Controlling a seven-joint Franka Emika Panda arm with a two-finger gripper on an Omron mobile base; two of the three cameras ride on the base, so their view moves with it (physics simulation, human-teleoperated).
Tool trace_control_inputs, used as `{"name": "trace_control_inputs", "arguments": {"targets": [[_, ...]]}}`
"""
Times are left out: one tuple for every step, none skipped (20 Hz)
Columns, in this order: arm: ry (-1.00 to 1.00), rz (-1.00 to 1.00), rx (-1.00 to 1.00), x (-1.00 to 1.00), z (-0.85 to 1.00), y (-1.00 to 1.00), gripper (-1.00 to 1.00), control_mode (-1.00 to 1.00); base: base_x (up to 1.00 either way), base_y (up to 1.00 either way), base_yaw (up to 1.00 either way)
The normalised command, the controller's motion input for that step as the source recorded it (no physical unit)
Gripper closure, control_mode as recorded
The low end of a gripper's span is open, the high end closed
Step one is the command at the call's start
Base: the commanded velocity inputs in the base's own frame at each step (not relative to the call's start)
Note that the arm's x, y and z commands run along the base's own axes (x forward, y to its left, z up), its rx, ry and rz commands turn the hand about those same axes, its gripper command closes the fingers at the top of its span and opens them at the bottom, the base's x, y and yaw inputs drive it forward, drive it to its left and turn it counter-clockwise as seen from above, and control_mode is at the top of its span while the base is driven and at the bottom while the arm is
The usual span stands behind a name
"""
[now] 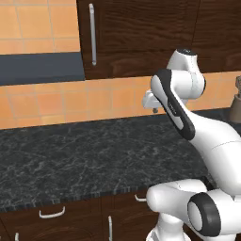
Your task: Take a straw from the drawer in front and place it inside the glass cup on the dining counter.
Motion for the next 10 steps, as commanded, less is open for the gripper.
{"name": "trace_control_inputs", "arguments": {"targets": [[0.00, 0.00, 0.00, 0.00, 0.00, 0.00, -1.00, 1.00, 0.00, 0.00, 0.00], [0.00, 0.00, 0.00, 0.00, 0.00, 0.00, -1.00, 1.00, 0.00, 0.00, 0.00], [0.00, 0.00, 0.00, 0.00, 0.00, 0.00, -1.00, 1.00, 0.00, 0.00, 0.00], [0.00, 0.00, 0.00, 0.00, 0.00, 0.00, -1.00, 1.00, -0.21, 0.00, 0.00], [0.00, 0.00, 0.00, 0.00, 0.00, 0.00, -1.00, 1.00, -0.27, 0.00, 0.00], [0.00, 0.00, 0.00, 0.00, 0.00, 0.00, -1.00, 1.00, -0.46, 0.00, 0.00], [0.00, 0.00, 0.00, 0.00, 0.00, 0.00, -1.00, 1.00, -0.66, 0.17, -0.02], [0.00, 0.00, 0.00, 0.00, 0.00, 0.00, -1.00, 1.00, -0.74, 0.34, -0.12], [0.00, 0.00, 0.00, 0.00, 0.00, 0.00, -1.00, 1.00, -0.63, 0.47, -0.21], [0.00, 0.00, 0.00, 0.00, 0.00, 0.00, -1.00, 1.00, -0.49, 0.53, -0.30]]}}
